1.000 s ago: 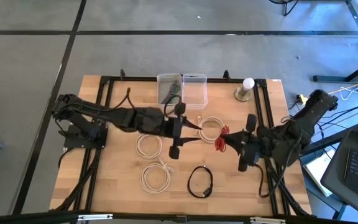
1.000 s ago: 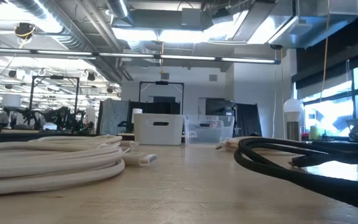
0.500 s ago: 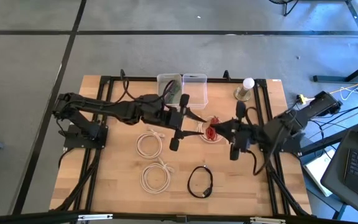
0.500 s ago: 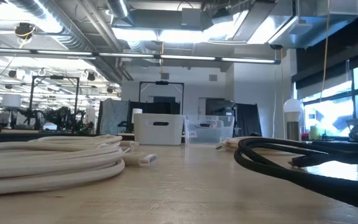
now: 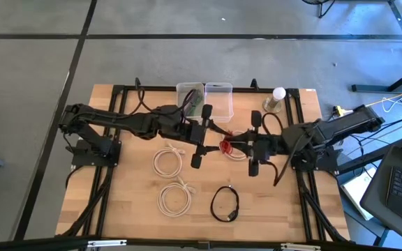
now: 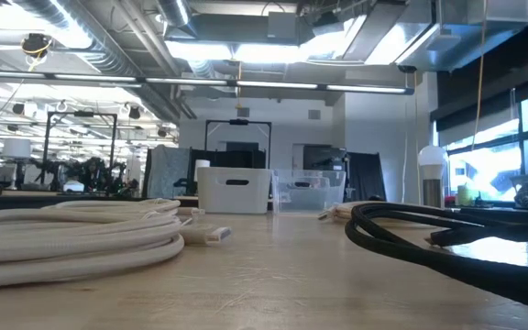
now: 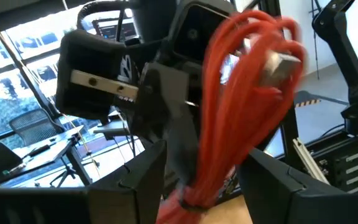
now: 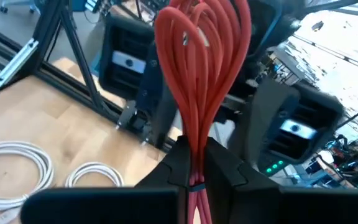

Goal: Pick and place USB-C Cables
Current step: Put the red charger cable into the gray bin, then put the top right gray USB cable into the transparent bin

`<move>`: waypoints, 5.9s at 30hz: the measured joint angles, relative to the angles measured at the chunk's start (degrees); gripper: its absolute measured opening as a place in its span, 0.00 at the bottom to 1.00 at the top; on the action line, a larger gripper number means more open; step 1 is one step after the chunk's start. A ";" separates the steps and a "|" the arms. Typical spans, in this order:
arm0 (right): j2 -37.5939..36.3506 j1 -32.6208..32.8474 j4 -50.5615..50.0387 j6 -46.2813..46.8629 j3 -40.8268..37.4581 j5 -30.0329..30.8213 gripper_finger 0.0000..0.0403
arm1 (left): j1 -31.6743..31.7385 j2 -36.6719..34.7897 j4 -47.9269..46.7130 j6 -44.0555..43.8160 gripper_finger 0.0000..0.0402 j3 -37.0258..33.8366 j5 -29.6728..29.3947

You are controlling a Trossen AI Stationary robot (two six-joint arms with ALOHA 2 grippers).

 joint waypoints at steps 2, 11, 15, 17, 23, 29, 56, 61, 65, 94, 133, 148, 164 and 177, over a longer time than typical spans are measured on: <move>0.48 -0.41 0.09 0.02 0.00 -0.12 0.06 | -0.01 0.05 0.10 0.20 0.45 -0.02 0.06; 0.79 -1.08 -0.28 0.72 0.00 -0.99 0.05 | -0.04 0.07 0.76 3.97 0.19 -0.02 -0.78; 0.75 -1.12 0.03 0.64 0.02 0.38 0.04 | 0.23 -0.15 0.64 4.49 0.08 0.07 -1.44; 0.77 -1.10 -0.11 0.61 0.01 1.20 0.08 | 0.22 -0.15 0.43 4.66 0.08 0.07 -2.21; 0.93 -0.20 -1.67 -2.32 -0.06 6.76 0.37 | 0.37 -0.10 -0.21 4.46 0.07 0.15 -3.36; 0.02 3.83 -5.42 -4.31 -0.02 22.04 0.59 | 0.78 -0.45 -8.13 4.13 0.06 0.00 -11.23; -0.19 10.83 -58.90 55.81 0.00 39.87 0.66 | 40.97 10.86 -28.71 -39.54 0.06 -2.12 -7.25; -0.19 10.83 -63.81 62.20 0.00 35.78 0.66 | 41.46 17.62 -29.09 -40.01 0.06 -2.14 -6.08; -0.19 10.83 -67.96 67.56 0.00 33.09 0.66 | 40.94 20.44 -30.43 -40.68 0.06 -2.14 -6.18; -0.19 10.83 -72.55 73.77 0.00 32.32 0.66 | 41.51 25.68 -38.39 -46.48 0.05 -2.14 -3.31; -0.15 10.47 -37.36 55.02 -16.94 1.32 0.54 | 13.39 -6.19 -73.50 -36.96 0.54 10.12 -14.33; -0.10 -8.21 -17.91 46.20 -29.84 -13.37 0.54 | -6.52 -6.85 -68.81 -38.92 0.53 7.25 -32.35; 11.68 -17.62 -6.65 42.33 -35.71 -25.27 0.54 | -6.91 -6.47 -68.61 -38.96 0.52 7.26 -33.25; 18.90 -18.35 -1.75 37.61 -35.49 -23.67 0.51 | -6.91 -6.47 -67.79 -38.99 0.51 7.26 -33.18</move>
